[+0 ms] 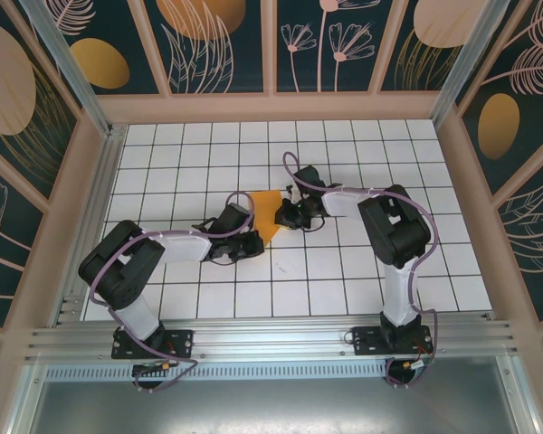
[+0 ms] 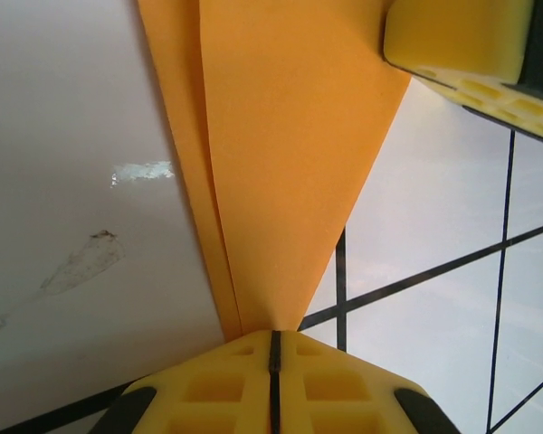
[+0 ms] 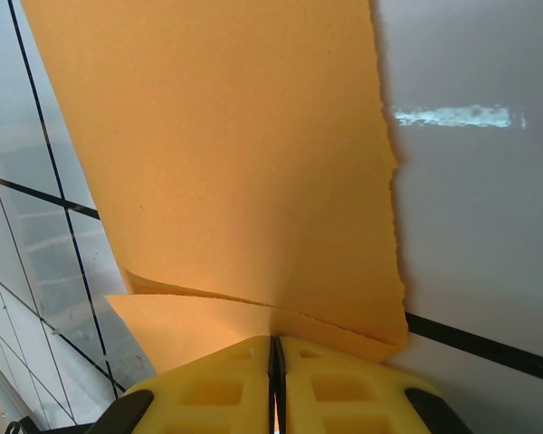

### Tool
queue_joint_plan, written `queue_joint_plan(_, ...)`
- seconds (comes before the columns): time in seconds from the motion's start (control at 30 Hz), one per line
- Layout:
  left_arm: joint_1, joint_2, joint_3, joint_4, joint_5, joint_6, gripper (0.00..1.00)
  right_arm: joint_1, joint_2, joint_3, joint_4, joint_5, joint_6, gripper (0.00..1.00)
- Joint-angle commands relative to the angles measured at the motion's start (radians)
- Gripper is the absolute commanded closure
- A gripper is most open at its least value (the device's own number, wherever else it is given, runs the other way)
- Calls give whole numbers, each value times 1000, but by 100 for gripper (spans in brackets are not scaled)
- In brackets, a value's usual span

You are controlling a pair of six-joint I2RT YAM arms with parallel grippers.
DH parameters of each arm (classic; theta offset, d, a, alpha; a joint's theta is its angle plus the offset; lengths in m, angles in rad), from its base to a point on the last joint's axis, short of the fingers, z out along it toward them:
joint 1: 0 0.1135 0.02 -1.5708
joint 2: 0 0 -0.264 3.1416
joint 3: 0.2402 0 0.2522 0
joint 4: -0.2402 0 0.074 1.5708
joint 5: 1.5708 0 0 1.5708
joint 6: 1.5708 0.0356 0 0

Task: Fold a paper plane with a square sheet of paper (pick it up from the middle)
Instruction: Third fold the triangle at the center of the table, then fourth fold the wing at the center of the table.

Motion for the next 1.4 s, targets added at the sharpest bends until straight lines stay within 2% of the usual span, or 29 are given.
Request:
queue_joint_plan(0.0, -33, -12, -65, -245, 74, 63, 90, -7, 70, -2, -46, 101, 3, 87)
queue_joint_plan(0.1, -35, -37, -62, -279, 72, 91, 90, -6, 70, 4, -47, 96, 4, 86)
queue_joint_plan(0.2, -35, -79, -47, -342, 11, 117, 90, -6, 63, 12, -47, 87, 4, 86)
queue_joint_plan(0.37, -15, -157, 12, -337, -77, 57, 88, -8, -10, 17, -6, 16, -9, 85)
queue_joint_plan(0.57, 30, -219, 53, -198, -135, -28, 82, -31, -168, -29, 71, -13, 24, 69)
queue_joint_plan(0.7, 31, -172, 90, -128, -157, -55, 74, -58, -248, -113, 103, 75, 55, 55)
queue_joint_plan(0.8, 31, -129, 121, -76, -139, -67, 73, -80, -264, -161, 121, 94, 61, 52)
queue_joint_plan(1.0, 31, -49, 152, -18, -104, -81, 72, -83, -236, -188, 150, 77, 65, 49)
queue_joint_plan(1.23, 36, 15, 190, -30, -196, -88, 79, -84, -200, -182, 164, 62, 68, 49)
queue_joint_plan(1.37, 43, 69, 197, -13, -208, -96, 81, -84, -186, -179, 167, 55, 70, 49)
